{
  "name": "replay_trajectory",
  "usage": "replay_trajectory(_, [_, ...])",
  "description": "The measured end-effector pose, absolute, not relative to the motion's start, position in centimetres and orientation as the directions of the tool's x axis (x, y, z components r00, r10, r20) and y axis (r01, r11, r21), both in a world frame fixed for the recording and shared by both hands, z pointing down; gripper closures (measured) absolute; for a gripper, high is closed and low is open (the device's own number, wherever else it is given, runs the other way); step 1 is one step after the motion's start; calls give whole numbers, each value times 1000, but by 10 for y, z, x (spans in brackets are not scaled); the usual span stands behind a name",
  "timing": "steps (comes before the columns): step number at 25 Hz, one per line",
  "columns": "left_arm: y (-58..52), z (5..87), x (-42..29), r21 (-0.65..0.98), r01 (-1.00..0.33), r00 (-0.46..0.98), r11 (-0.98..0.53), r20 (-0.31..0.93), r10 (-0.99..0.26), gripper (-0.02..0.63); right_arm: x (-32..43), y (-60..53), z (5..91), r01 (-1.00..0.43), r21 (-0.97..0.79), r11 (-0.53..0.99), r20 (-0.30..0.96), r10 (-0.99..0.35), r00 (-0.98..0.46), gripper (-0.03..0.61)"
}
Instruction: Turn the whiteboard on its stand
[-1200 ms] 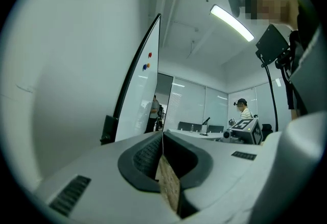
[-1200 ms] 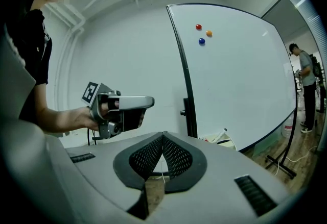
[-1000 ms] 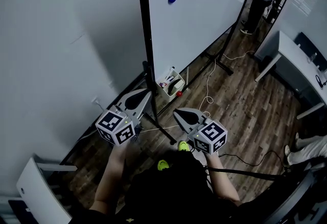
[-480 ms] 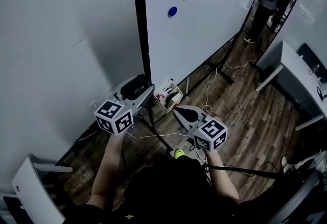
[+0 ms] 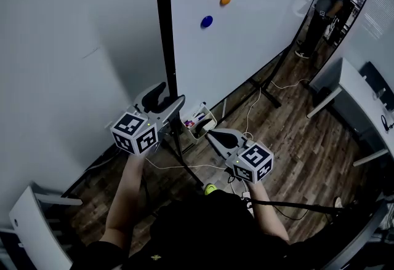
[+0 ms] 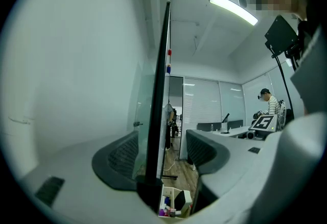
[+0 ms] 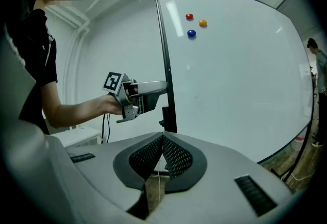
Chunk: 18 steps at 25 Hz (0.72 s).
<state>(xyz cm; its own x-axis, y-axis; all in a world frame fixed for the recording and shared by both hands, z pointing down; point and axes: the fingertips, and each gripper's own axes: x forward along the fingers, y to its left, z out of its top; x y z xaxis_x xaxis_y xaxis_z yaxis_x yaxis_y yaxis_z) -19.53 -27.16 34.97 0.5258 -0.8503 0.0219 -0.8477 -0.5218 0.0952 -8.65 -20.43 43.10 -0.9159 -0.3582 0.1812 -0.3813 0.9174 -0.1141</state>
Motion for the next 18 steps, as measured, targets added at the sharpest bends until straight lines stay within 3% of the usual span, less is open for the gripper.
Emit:
replay_trajectory(7, [-285,341,-195,58,-848,528,-527,13,-849,325,-74,-209,433,-383,-114,917,201,-356,-912,581])
replay_trajectory(12, [-295,343,-189,31,-830,558,-557,26,-830,362,-70,-213,434,-396,-113,911,209,-368,-906,581])
replay_trajectory(15, [-298,345,-186,3,-825,565,-565,28,-824,427,-67,-212,438,-403,-114,908,211,-375,-903,581])
replay_trajectory(18, [-300,344,-182,-2,-817,576,-577,28,-817,436,-61,-210,439,-417,-116,902,214,-387,-897,581])
